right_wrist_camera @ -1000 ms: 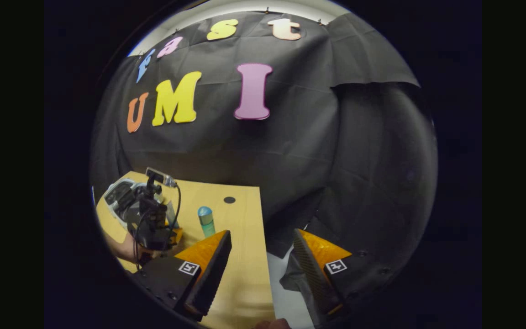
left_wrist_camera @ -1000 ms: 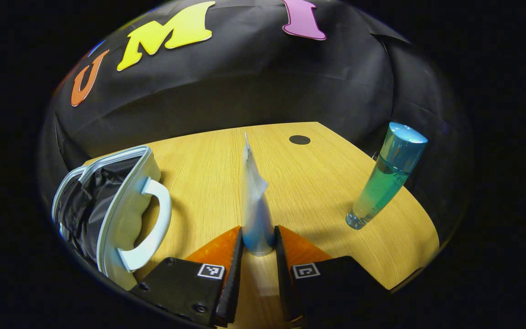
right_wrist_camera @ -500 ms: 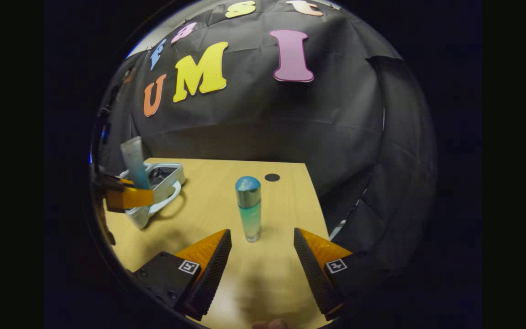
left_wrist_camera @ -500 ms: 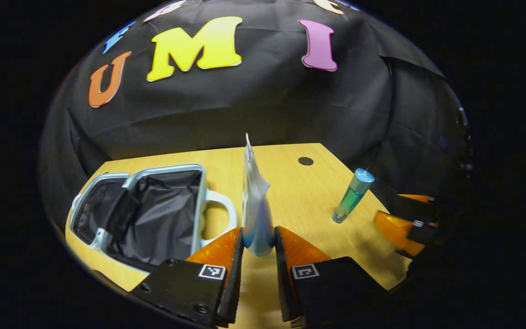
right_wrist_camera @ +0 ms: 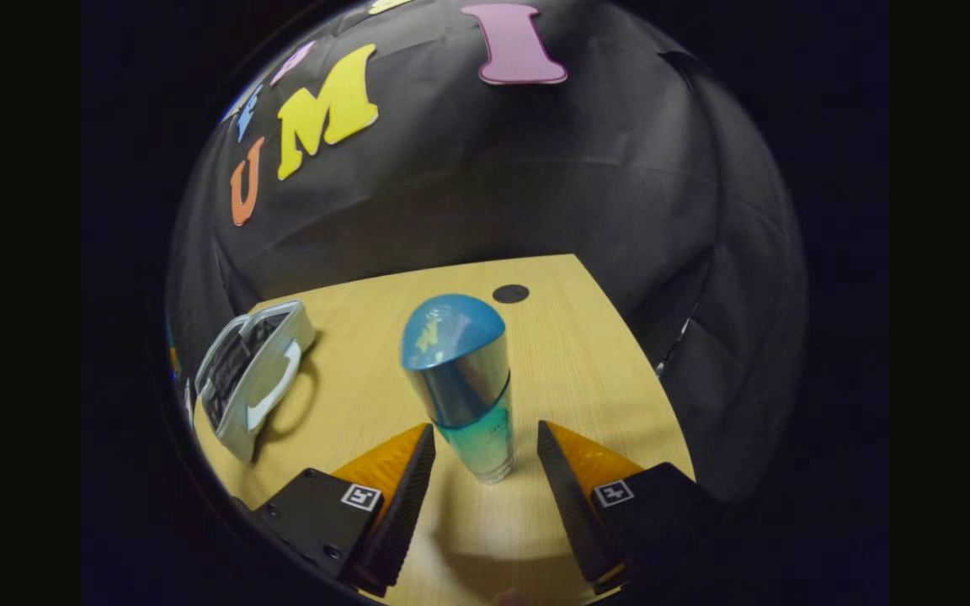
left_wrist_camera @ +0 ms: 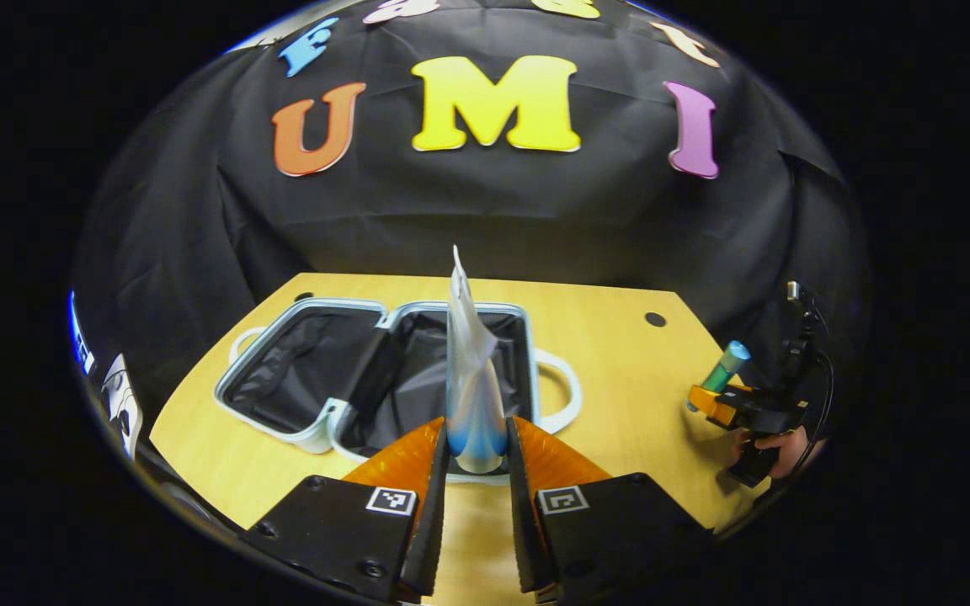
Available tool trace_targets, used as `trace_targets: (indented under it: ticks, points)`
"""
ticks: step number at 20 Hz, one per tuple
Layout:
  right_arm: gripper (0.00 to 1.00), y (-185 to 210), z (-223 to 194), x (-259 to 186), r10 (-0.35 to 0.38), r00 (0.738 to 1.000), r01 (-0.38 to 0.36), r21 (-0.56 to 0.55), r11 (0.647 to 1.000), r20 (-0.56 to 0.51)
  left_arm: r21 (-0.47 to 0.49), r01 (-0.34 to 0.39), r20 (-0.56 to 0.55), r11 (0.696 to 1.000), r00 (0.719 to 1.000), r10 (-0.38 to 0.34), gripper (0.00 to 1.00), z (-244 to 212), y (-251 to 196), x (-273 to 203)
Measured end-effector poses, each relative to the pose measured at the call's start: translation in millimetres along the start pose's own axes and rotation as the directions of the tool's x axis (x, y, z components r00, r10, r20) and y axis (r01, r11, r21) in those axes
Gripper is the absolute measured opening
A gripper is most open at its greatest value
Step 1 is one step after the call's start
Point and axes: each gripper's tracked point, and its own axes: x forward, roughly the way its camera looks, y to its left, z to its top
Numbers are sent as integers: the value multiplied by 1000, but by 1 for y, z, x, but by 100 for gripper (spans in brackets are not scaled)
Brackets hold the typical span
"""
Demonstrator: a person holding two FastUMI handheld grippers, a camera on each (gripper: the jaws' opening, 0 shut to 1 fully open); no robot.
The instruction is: First open the suitcase, pack the skin care products into it, and then close the suitcase.
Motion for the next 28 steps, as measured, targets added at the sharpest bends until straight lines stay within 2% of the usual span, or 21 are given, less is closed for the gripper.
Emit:
trace_targets:
  ticks: [3, 4, 5, 6, 9, 12, 14, 15, 17, 19, 23, 27, 28]
  points:
    - [68, -1, -1, 10, -18, 1000, 19, 14, 1000, -17, -32, -33, -15, 999, 999, 33, 39, 3, 36, -1]
    - [60, -1, 1, 11, -24, 1000, 24, 16, 1000, -17, -38, -27, -22, 999, 999, 26, 38, 4, 43, 0]
    - [59, -1, 1, 16, -33, 999, 34, 13, 999, -23, -42, -14, -34, 999, 999, 13, 39, 5, 50, 5]
    - [48, -2, 0, 17, -49, 999, 49, 5, 999, -22, -46, -5, -44, 999, 999, 3, 38, 6, 57, 11]
    - [34, 2, 4, 11, -63, 997, 64, 8, 998, -40, -47, 51, -91, 998, 994, -55, 38, 9, 66, 31]
    - [30, 17, 9, -13, -44, 998, 45, 27, 999, -51, -19, 144, -161, 989, 976, -145, 38, 11, 66, 59]
    - [30, 35, 18, -42, 10, 999, -9, 32, 999, -41, -7, 218, -224, 976, 951, -214, 39, 5, 60, 79]
    - [30, 45, 21, -59, 52, 998, -50, 30, 998, -41, -1, 251, -272, 968, 931, -242, 38, -1, 56, 90]
    - [30, 63, 25, -93, 137, 989, -134, 53, 990, -52, -1, 316, -391, 949, 873, -292, 38, -20, 50, 108]
    - [30, 75, 23, -123, 196, 978, -188, 104, 977, -72, -15, 345, -529, 938, 794, -300, 38, -42, 51, 124]
    - [29, 92, 18, -174, 257, 962, -240, 173, 955, -87, -82, 375, -708, 924, 631, -319, 39, -68, 47, 140]
    - [30, 96, 16, -204, 262, 961, -247, 154, 957, -87, -48, 384, -813, 922, 522, -259, 37, -84, 53, 154]
    - [27, 98, 15, -211, 259, 962, -246, 137, 959, -87, -56, 379, -834, 924, 490, -252, 37, -88, 54, 155]
